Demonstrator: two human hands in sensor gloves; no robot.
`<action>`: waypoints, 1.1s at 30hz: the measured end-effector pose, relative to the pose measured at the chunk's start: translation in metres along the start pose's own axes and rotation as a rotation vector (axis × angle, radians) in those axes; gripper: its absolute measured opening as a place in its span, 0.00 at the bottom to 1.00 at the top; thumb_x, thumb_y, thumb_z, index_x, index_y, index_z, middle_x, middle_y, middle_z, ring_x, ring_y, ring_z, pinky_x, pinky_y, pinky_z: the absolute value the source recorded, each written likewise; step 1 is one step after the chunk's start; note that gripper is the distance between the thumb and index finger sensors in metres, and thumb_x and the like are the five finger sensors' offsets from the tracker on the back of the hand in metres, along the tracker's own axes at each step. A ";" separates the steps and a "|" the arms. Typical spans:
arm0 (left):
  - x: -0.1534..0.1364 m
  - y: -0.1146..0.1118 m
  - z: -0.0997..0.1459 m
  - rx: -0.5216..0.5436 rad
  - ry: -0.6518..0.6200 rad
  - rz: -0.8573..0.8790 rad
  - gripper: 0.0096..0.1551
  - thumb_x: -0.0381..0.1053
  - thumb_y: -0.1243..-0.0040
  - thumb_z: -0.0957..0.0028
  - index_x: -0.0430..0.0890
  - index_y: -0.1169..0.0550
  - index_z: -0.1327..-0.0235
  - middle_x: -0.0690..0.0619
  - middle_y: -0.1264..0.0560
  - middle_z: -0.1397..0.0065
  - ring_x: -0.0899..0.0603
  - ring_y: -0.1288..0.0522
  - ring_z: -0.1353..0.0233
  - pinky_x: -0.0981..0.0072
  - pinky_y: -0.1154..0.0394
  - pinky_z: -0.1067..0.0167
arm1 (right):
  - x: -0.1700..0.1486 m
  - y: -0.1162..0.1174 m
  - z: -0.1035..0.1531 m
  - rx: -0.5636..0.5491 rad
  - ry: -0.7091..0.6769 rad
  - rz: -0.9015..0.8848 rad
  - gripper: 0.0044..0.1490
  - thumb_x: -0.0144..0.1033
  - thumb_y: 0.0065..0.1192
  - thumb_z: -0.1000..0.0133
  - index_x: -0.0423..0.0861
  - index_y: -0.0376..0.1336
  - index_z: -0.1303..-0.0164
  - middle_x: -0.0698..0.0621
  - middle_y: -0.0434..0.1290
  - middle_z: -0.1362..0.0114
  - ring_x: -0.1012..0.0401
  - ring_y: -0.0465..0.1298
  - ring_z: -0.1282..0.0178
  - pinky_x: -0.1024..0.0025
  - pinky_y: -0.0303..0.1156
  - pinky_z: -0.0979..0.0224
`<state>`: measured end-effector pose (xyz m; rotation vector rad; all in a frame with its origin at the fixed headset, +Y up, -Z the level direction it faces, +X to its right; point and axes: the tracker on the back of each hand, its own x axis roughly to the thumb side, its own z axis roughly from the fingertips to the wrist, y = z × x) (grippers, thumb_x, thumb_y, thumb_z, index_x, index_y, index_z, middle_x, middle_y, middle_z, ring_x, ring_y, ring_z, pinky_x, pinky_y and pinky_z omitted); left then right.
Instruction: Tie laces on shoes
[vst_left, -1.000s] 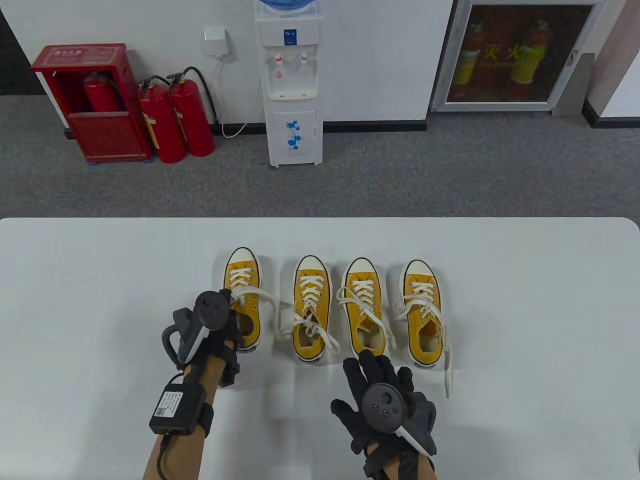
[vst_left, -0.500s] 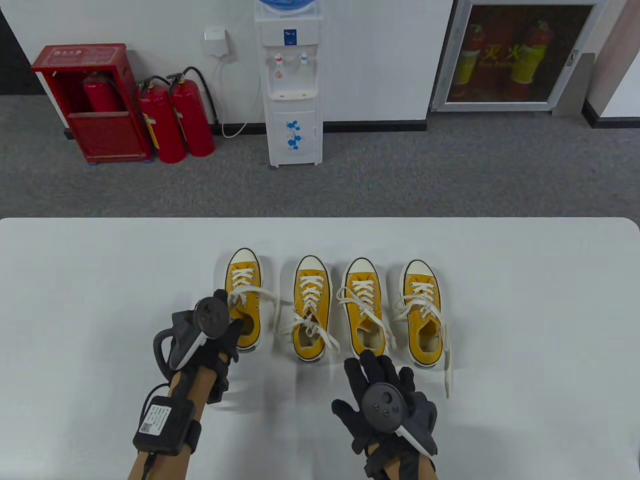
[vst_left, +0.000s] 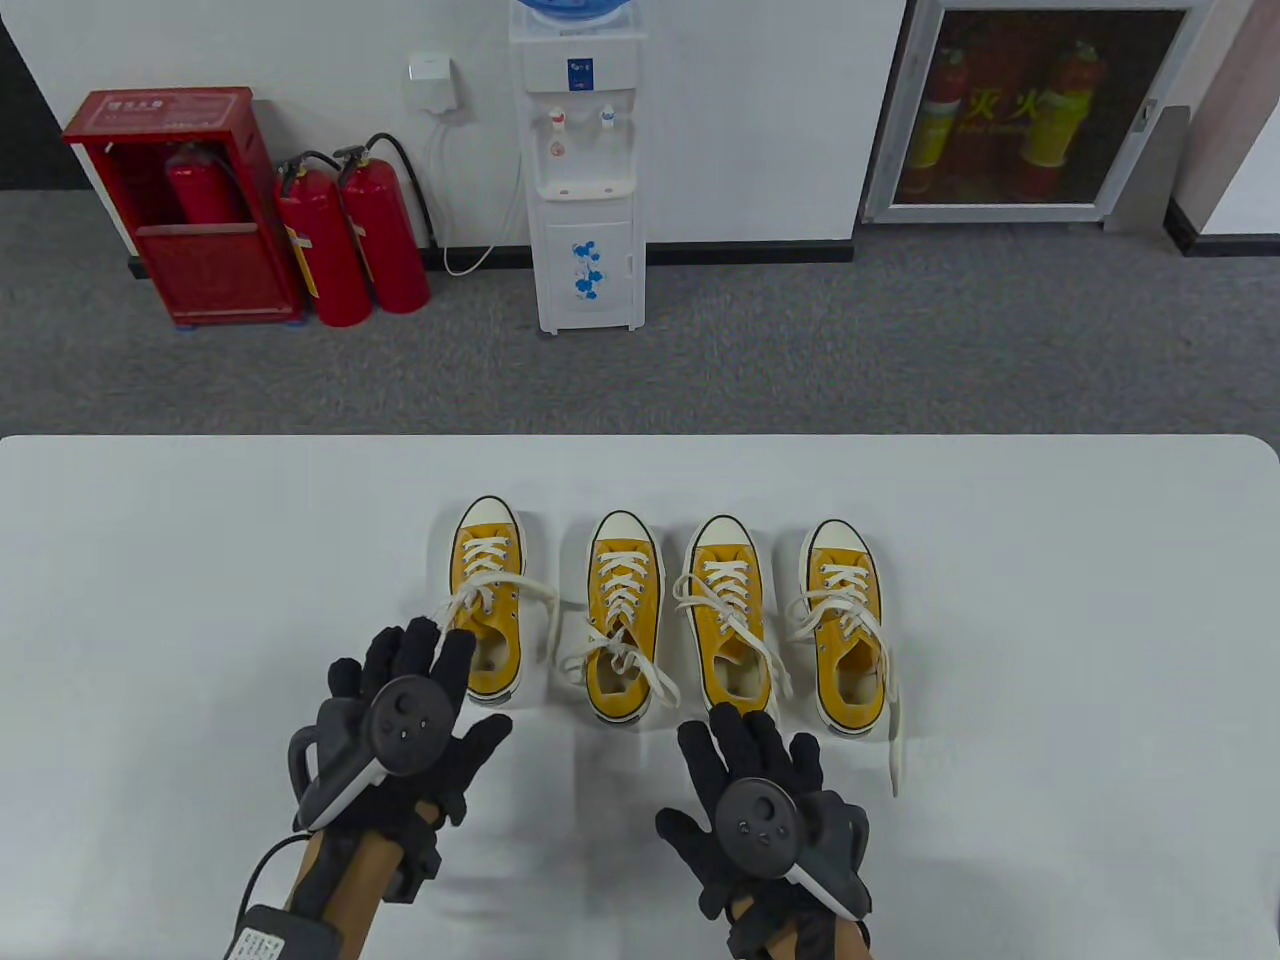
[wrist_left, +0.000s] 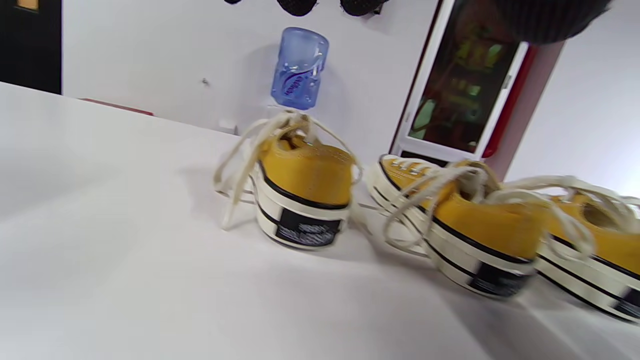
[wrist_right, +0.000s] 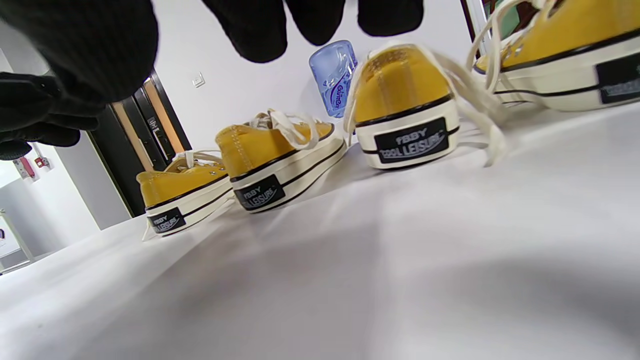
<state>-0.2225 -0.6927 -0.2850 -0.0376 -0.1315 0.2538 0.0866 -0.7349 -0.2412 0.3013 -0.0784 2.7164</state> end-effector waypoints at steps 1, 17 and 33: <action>0.003 -0.002 0.003 0.006 -0.013 0.004 0.54 0.75 0.50 0.52 0.57 0.50 0.15 0.45 0.57 0.09 0.28 0.59 0.11 0.19 0.65 0.27 | 0.000 0.000 0.000 0.000 -0.002 0.000 0.55 0.64 0.62 0.53 0.51 0.51 0.18 0.50 0.43 0.13 0.40 0.47 0.12 0.27 0.34 0.22; 0.031 -0.058 0.026 -0.008 -0.172 -0.051 0.54 0.75 0.50 0.53 0.56 0.50 0.16 0.45 0.57 0.10 0.28 0.57 0.11 0.19 0.64 0.27 | 0.013 0.002 0.005 -0.003 -0.066 0.029 0.55 0.65 0.61 0.53 0.51 0.51 0.18 0.50 0.43 0.13 0.40 0.47 0.12 0.26 0.35 0.23; 0.031 -0.071 0.026 -0.124 -0.186 0.005 0.54 0.75 0.50 0.52 0.55 0.51 0.16 0.44 0.59 0.10 0.27 0.57 0.12 0.19 0.63 0.28 | 0.008 0.003 0.004 0.005 -0.032 0.017 0.54 0.64 0.61 0.53 0.51 0.51 0.19 0.50 0.43 0.13 0.40 0.47 0.12 0.27 0.35 0.22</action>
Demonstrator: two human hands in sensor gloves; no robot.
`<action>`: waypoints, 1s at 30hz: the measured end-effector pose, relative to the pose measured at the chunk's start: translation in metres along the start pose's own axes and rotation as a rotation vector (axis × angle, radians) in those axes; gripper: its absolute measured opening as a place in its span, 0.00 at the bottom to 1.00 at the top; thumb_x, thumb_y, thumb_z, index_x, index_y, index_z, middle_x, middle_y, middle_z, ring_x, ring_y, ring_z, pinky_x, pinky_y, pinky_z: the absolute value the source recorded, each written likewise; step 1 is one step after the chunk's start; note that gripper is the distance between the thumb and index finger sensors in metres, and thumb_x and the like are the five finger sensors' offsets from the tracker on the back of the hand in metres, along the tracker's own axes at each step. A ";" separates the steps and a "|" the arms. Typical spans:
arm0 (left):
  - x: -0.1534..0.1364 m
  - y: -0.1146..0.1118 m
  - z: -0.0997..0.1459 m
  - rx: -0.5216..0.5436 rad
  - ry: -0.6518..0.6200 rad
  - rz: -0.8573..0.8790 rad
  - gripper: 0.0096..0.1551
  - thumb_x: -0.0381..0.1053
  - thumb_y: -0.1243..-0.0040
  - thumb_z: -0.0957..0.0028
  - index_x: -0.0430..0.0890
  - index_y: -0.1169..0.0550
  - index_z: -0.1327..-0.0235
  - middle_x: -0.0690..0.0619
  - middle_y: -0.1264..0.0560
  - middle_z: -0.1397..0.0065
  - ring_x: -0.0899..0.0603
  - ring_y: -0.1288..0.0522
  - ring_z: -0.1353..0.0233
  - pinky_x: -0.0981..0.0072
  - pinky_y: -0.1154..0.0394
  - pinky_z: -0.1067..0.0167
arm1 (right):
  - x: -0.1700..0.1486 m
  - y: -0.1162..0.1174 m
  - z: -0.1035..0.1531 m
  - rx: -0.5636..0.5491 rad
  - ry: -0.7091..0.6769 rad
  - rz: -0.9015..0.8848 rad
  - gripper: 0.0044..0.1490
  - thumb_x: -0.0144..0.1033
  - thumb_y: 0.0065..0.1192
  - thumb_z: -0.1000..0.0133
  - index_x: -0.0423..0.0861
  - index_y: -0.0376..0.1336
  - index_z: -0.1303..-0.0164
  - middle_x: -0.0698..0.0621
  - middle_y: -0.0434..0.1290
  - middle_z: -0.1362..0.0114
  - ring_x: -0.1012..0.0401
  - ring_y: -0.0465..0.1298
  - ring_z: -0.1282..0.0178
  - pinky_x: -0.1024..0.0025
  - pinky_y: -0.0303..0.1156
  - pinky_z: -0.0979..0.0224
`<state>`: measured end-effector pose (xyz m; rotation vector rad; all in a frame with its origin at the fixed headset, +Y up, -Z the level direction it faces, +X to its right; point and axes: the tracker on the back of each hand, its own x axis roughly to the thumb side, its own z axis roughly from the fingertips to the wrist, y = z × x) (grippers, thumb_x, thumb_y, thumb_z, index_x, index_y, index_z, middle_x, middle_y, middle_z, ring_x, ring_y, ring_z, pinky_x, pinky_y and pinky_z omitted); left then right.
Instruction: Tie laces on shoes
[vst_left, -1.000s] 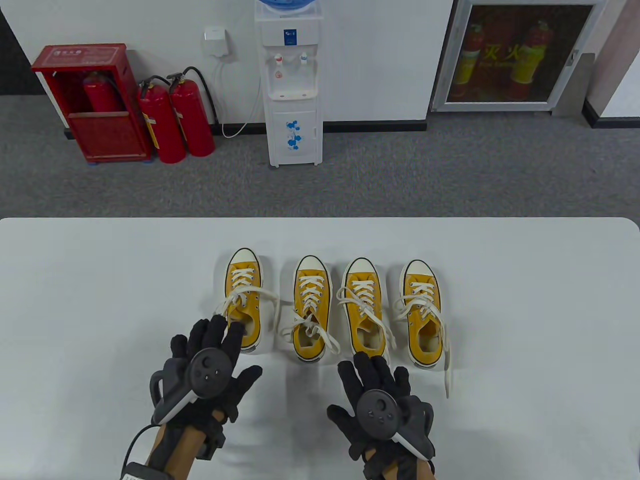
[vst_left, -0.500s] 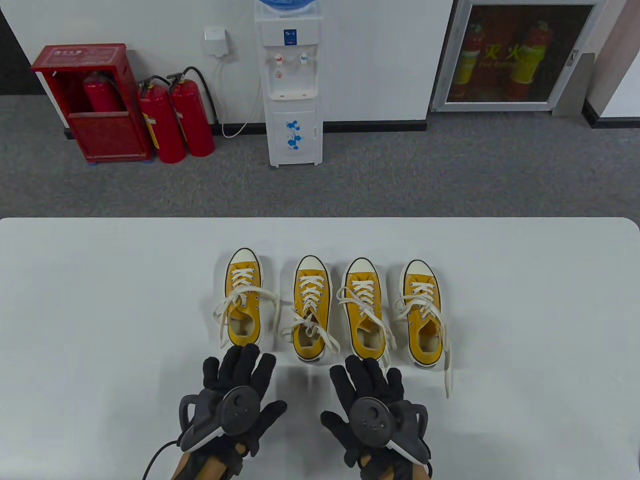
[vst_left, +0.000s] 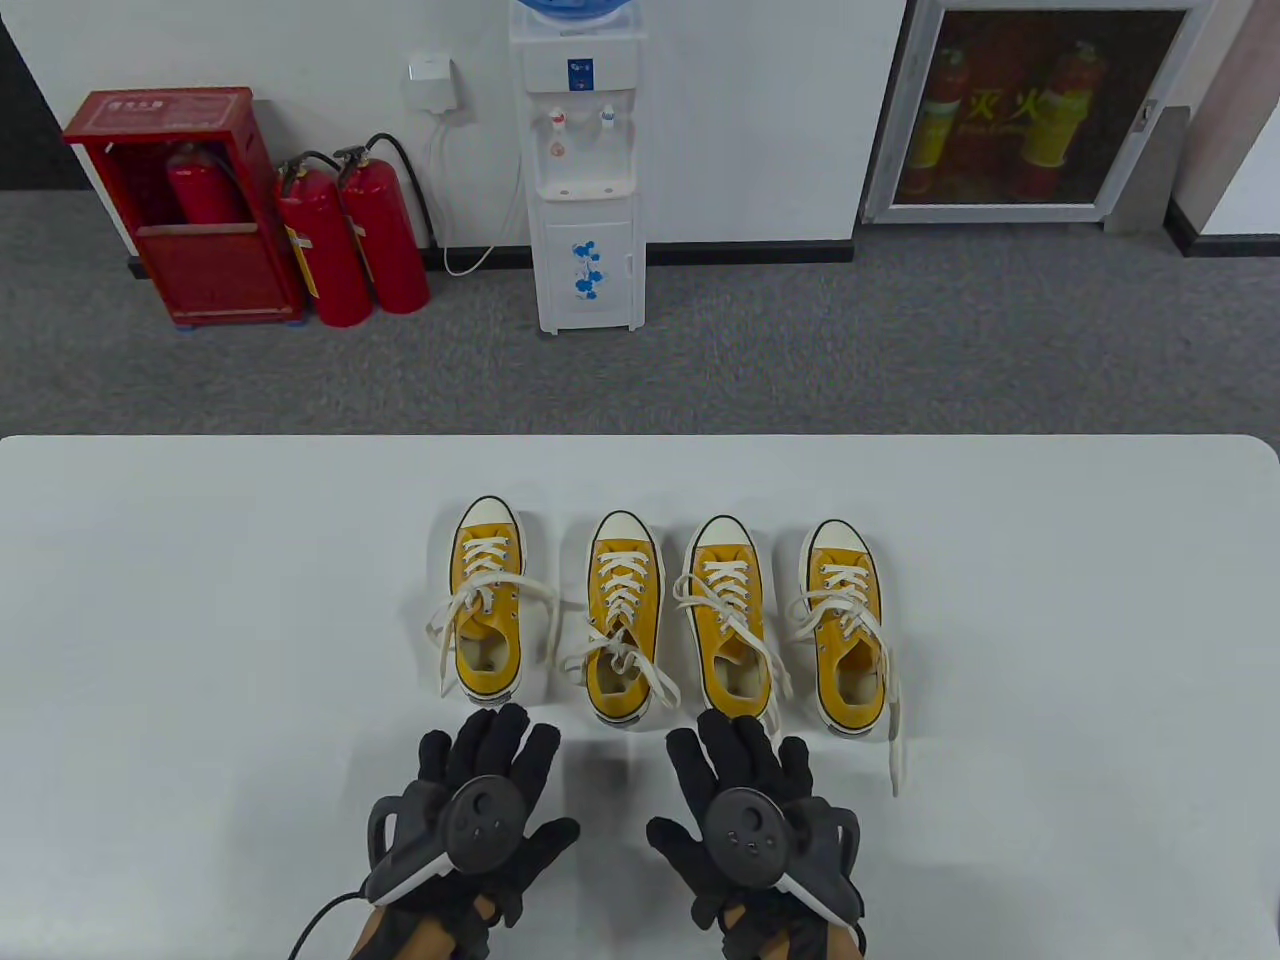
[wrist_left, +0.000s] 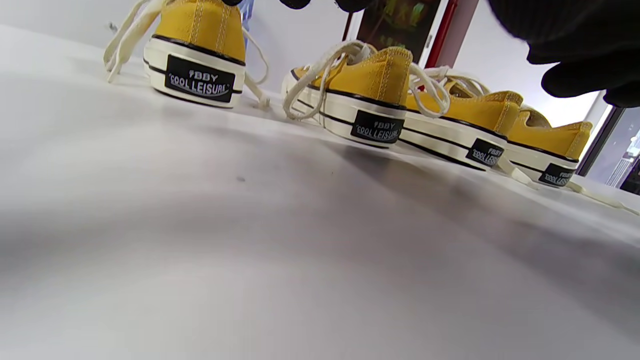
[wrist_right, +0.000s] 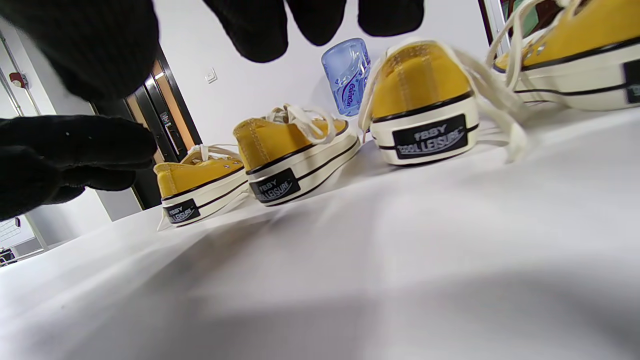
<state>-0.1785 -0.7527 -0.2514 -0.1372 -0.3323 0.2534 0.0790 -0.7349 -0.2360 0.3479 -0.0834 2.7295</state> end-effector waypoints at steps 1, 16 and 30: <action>-0.001 0.000 0.000 -0.006 0.001 0.023 0.54 0.74 0.50 0.52 0.54 0.51 0.16 0.44 0.58 0.10 0.27 0.57 0.12 0.19 0.63 0.28 | 0.000 0.000 0.000 -0.001 -0.001 0.002 0.54 0.64 0.61 0.53 0.51 0.51 0.18 0.50 0.43 0.13 0.40 0.47 0.12 0.27 0.35 0.22; -0.003 0.005 0.000 0.003 0.017 -0.017 0.54 0.74 0.50 0.52 0.54 0.50 0.15 0.44 0.58 0.10 0.27 0.58 0.12 0.19 0.65 0.28 | 0.000 0.004 0.000 0.018 -0.015 0.012 0.54 0.65 0.61 0.53 0.51 0.51 0.19 0.49 0.43 0.13 0.40 0.47 0.12 0.27 0.35 0.23; -0.002 0.003 -0.001 -0.019 0.034 -0.034 0.54 0.74 0.50 0.51 0.54 0.51 0.16 0.44 0.59 0.10 0.27 0.59 0.12 0.18 0.65 0.29 | 0.002 0.008 -0.001 0.045 -0.033 0.011 0.54 0.65 0.61 0.52 0.51 0.51 0.19 0.49 0.43 0.13 0.40 0.47 0.13 0.27 0.36 0.23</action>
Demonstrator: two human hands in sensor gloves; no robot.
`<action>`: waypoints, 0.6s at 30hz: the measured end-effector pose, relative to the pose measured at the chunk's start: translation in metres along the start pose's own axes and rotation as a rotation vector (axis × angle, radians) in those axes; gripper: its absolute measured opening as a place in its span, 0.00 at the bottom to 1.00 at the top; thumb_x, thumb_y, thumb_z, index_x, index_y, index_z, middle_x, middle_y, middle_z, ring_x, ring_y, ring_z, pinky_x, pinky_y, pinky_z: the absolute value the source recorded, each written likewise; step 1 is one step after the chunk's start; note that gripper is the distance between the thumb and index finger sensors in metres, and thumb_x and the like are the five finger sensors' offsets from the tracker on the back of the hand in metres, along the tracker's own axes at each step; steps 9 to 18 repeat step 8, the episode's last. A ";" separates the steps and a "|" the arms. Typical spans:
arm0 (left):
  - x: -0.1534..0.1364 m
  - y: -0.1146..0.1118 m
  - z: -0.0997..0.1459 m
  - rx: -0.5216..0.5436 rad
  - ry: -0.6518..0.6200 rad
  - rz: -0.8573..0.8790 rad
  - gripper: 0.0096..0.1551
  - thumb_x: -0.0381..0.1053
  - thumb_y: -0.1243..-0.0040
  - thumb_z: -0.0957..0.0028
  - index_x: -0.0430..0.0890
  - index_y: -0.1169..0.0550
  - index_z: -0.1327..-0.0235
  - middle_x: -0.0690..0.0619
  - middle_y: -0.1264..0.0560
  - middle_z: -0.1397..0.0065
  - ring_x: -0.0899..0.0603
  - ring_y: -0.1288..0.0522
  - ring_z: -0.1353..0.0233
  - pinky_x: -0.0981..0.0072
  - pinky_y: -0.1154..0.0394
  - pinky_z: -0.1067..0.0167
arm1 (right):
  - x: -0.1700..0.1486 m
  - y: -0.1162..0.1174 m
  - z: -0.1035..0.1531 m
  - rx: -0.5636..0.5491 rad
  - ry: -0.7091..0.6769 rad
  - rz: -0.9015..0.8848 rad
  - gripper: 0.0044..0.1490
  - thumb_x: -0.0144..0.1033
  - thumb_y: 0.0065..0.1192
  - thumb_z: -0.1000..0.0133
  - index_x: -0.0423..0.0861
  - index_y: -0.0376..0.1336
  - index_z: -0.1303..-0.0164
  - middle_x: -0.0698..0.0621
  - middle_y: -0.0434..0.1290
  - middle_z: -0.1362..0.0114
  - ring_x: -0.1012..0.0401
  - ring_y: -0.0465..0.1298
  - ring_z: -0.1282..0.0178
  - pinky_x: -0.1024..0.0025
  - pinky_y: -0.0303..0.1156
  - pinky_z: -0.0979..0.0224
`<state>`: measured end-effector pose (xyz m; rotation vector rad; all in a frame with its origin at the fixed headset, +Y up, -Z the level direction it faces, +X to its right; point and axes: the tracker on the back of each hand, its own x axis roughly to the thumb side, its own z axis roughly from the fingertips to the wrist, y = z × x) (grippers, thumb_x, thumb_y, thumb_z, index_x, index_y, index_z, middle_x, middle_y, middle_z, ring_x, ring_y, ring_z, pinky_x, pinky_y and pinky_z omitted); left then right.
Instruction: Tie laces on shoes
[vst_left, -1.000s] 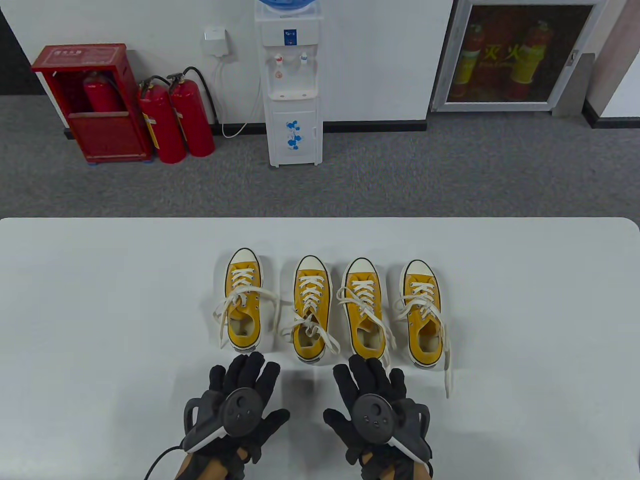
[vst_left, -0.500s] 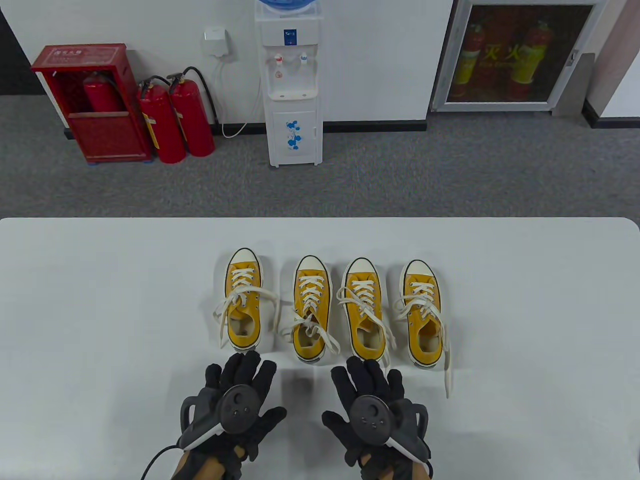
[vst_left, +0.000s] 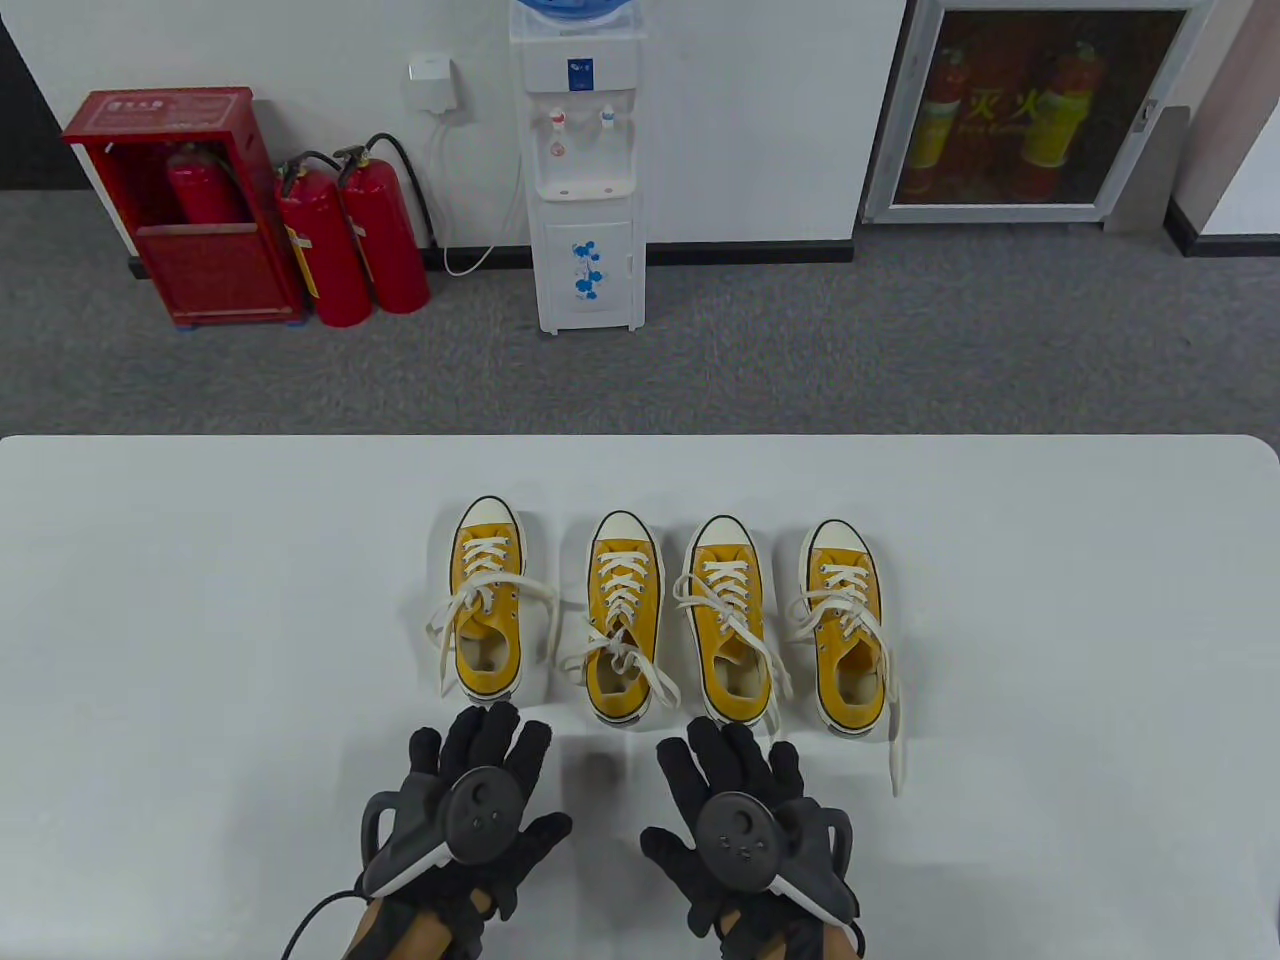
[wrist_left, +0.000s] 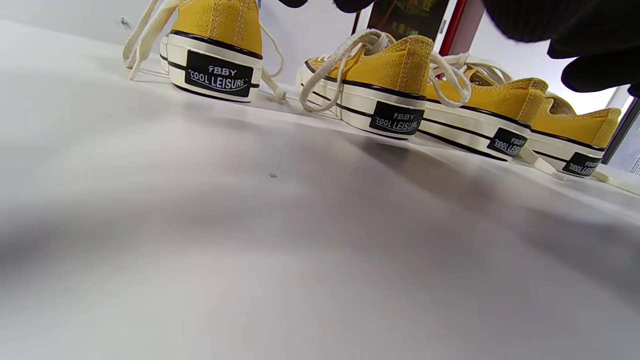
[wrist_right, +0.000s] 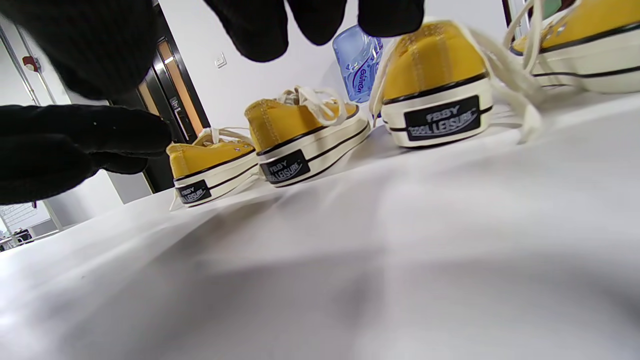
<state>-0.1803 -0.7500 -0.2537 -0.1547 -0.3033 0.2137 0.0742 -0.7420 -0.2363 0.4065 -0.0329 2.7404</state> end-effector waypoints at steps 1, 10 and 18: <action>0.000 0.000 0.000 -0.003 0.000 -0.001 0.54 0.74 0.50 0.51 0.54 0.51 0.16 0.44 0.60 0.10 0.27 0.59 0.12 0.18 0.66 0.29 | 0.000 0.000 0.000 0.000 -0.001 0.000 0.54 0.65 0.61 0.52 0.51 0.51 0.19 0.49 0.43 0.13 0.40 0.48 0.13 0.27 0.36 0.23; -0.001 0.000 -0.001 -0.005 0.006 0.004 0.54 0.74 0.50 0.51 0.54 0.51 0.16 0.41 0.59 0.10 0.26 0.59 0.12 0.18 0.65 0.29 | -0.001 0.000 0.001 0.014 0.009 -0.017 0.54 0.64 0.61 0.52 0.51 0.51 0.19 0.49 0.43 0.13 0.40 0.48 0.13 0.27 0.36 0.23; -0.001 0.000 -0.001 -0.005 0.006 0.004 0.54 0.74 0.50 0.51 0.54 0.51 0.16 0.41 0.59 0.10 0.26 0.59 0.12 0.18 0.65 0.29 | -0.001 0.000 0.001 0.014 0.009 -0.017 0.54 0.64 0.61 0.52 0.51 0.51 0.19 0.49 0.43 0.13 0.40 0.48 0.13 0.27 0.36 0.23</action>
